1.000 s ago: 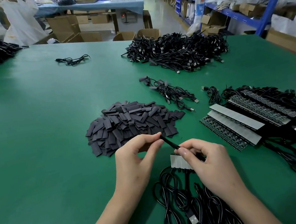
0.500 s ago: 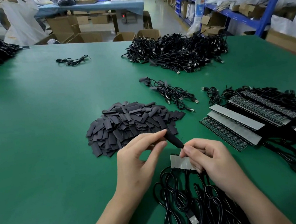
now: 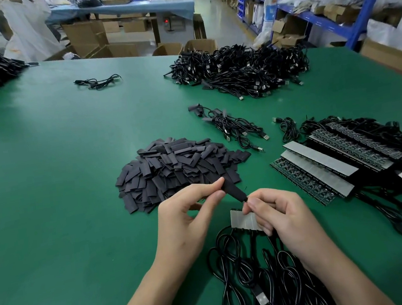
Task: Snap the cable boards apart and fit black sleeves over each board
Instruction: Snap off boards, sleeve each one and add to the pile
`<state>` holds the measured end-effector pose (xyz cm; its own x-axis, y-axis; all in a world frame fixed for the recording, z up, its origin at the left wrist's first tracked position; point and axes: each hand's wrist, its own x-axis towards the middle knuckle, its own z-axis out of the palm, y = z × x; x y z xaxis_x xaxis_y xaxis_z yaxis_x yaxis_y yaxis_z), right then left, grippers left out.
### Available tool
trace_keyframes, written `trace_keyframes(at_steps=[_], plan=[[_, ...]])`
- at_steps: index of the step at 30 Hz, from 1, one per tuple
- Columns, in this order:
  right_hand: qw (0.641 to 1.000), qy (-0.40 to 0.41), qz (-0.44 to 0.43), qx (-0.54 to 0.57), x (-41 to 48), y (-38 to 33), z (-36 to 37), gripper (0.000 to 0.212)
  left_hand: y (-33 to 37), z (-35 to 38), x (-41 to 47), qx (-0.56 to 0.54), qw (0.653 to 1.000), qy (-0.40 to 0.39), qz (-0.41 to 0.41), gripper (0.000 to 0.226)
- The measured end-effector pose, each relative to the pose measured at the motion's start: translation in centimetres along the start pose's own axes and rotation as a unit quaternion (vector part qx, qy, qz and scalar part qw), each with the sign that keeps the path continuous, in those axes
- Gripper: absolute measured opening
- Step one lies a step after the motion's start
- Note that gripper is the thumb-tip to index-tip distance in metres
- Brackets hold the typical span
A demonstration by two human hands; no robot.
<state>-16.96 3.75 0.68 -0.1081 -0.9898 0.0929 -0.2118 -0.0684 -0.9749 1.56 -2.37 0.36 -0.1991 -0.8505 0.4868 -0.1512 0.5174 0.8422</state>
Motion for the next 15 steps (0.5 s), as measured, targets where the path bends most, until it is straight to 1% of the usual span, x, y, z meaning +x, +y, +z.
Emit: trace_keyframes(at_steps=[4,10,12,15], plan=[[1.0,0.005,0.009,0.017,0.06,-0.11,-0.11,0.027,-0.19,-0.12,0.0,0.0,1.0,-0.004,-0.004,0.016],[0.999,-0.031,0.019,0.029,-0.04,-0.41,-0.24,0.027,-0.84,-0.19,0.18,-0.034,0.998,0.011,-0.043,0.02],[0.999,-0.039,0.022,0.029,-0.03,-0.44,-0.22,0.027,-0.81,-0.23,0.24,-0.033,0.999,0.008,-0.039,0.024],[0.999,-0.038,0.027,0.028,0.01,-0.36,-0.1,0.028,-0.7,-0.22,0.28,-0.007,1.0,-0.001,-0.009,0.023]])
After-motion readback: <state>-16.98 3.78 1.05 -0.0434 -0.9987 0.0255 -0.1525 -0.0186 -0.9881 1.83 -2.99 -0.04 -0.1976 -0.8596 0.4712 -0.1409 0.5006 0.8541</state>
